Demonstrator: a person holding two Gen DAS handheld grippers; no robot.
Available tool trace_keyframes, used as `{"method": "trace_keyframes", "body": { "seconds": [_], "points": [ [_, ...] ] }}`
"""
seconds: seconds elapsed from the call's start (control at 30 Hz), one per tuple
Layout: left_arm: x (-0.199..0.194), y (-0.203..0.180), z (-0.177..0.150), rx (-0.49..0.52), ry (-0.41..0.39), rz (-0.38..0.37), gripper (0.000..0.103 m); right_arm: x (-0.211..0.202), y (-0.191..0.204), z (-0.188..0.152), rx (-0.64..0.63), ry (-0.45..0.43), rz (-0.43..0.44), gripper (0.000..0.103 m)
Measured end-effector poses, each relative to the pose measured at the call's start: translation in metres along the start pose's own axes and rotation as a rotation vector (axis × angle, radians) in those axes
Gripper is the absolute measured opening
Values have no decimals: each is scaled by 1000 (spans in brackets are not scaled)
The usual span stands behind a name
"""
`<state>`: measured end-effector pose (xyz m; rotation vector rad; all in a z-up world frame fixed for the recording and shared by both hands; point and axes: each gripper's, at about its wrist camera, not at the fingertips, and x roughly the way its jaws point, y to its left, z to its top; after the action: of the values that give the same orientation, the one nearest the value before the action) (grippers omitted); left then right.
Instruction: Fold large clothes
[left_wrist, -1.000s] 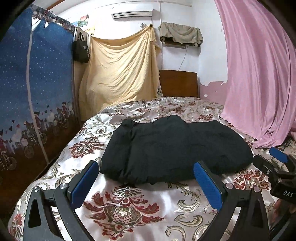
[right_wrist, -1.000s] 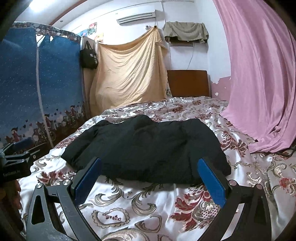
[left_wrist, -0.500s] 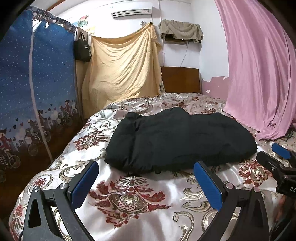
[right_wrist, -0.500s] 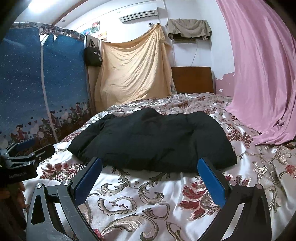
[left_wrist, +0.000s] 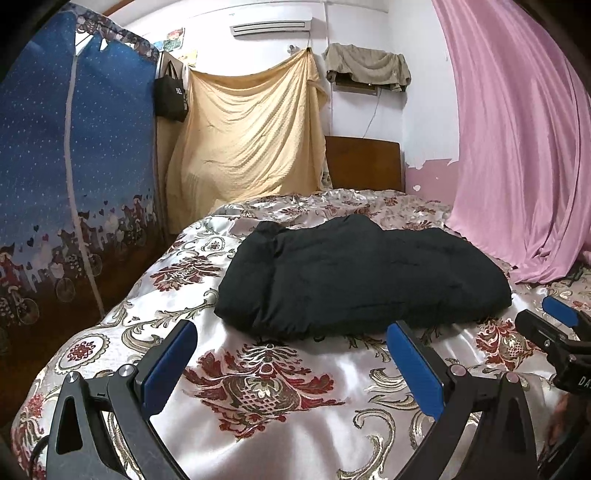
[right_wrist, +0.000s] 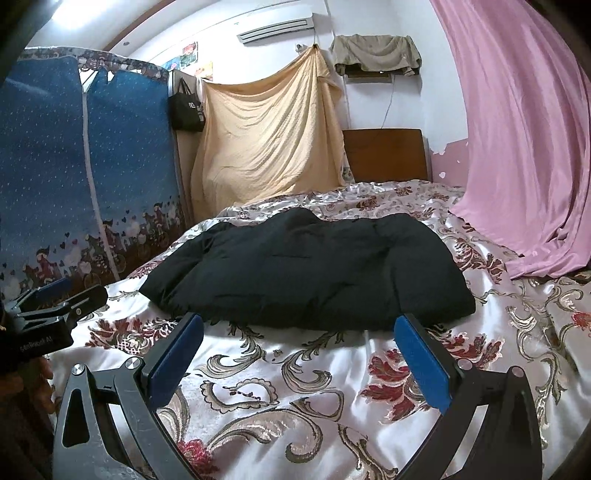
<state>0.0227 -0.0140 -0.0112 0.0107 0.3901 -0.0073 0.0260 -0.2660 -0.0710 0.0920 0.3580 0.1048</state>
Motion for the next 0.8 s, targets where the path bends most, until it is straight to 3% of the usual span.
{"method": "trace_keyframes", "body": {
  "seconds": [0.8],
  "points": [
    [-1, -6, -4, 31, -10, -7, 103, 2, 6, -2, -20, 2, 12, 102]
  ]
}}
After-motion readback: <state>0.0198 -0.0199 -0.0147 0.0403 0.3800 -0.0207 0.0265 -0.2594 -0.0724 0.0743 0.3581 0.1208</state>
